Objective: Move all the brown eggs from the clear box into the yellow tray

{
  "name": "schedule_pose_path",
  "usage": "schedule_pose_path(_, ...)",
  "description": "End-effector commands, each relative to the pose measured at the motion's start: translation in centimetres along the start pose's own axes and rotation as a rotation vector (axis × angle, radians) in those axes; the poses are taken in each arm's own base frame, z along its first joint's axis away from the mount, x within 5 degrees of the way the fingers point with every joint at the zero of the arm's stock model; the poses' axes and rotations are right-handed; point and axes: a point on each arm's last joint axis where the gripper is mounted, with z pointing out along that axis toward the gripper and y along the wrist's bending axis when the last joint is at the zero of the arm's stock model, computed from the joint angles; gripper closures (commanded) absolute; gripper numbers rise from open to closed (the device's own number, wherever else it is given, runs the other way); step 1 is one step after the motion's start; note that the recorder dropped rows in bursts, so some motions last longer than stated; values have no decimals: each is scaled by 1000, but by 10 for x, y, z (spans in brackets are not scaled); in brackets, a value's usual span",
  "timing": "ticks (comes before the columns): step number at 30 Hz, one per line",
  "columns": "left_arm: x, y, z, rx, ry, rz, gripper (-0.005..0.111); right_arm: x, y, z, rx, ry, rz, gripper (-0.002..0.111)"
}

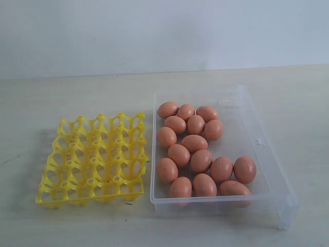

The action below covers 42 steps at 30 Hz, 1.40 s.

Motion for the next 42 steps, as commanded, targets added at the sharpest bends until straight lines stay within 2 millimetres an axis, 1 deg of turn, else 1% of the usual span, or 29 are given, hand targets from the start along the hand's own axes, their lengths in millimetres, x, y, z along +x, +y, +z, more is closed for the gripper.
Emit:
schedule_pose_path(1, -2, 0, -1, 4, -16, -6, 107, 0, 0, 0, 2, -16, 2, 88)
schedule_pose_path(3, -2, 0, -1, 4, -16, -6, 107, 0, 0, 0, 2, -16, 2, 88)
schedule_pose_path(8, -2, 0, -1, 4, -16, -6, 107, 0, 2, 0, -21, -14, 77, 88)
schedule_pose_path(42, -2, 0, -1, 4, -16, -6, 107, 0, 2, 0, -27, -13, 95, 88)
